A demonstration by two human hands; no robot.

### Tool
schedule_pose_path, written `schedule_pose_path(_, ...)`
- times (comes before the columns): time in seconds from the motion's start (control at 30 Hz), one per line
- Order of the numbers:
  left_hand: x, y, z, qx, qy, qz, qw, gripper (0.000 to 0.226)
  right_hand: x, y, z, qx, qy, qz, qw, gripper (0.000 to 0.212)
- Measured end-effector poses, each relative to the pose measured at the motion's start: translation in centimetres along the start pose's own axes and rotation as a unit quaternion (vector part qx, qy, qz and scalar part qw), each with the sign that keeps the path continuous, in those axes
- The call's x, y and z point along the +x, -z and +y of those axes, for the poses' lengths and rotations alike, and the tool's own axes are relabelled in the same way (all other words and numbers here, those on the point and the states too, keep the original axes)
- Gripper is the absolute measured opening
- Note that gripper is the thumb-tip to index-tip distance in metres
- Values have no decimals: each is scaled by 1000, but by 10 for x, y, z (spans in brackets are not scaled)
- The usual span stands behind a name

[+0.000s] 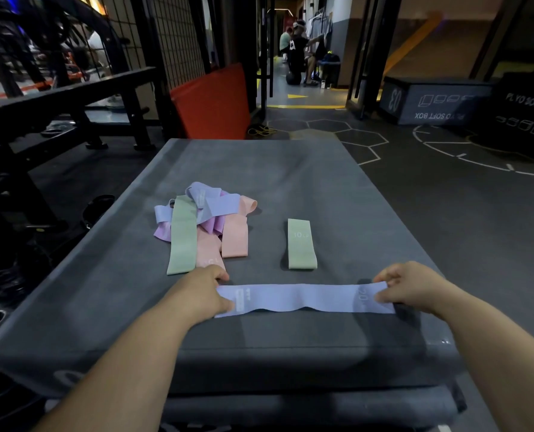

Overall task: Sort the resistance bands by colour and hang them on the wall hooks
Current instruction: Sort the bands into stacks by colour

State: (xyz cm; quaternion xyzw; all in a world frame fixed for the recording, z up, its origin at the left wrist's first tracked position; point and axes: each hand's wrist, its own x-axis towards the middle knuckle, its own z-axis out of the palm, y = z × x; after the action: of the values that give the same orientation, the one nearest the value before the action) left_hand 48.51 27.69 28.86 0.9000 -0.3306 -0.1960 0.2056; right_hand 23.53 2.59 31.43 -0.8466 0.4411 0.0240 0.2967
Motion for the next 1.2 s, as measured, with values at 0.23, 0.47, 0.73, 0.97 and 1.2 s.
schedule_pose_path(0.23, 1, 3, 2, -25, 30, 25, 999, 23, 2, -1, 0, 30, 1, 19, 999, 9)
schedule_pose_path(0.47, 5, 6, -1, -189, 47, 98, 976, 16, -5, -3, -8, 296, -9, -23, 955, 12)
schedule_pose_path(0.73, -2, 5, 6, -166, 21, 168, 972, 27, -8, -1, -4, 290, 34, 0, 956, 5)
schedule_pose_path(0.97, -9, 1, 9, -76, 9, 145, 986, 17, -7, -10, -4, 74, 74, -25, 994, 15)
schedule_pose_path(1.2, -11, -2, 15, -53, -12, 71, 996, 55, 0, -11, -7, -76, 119, 14, 990, 21)
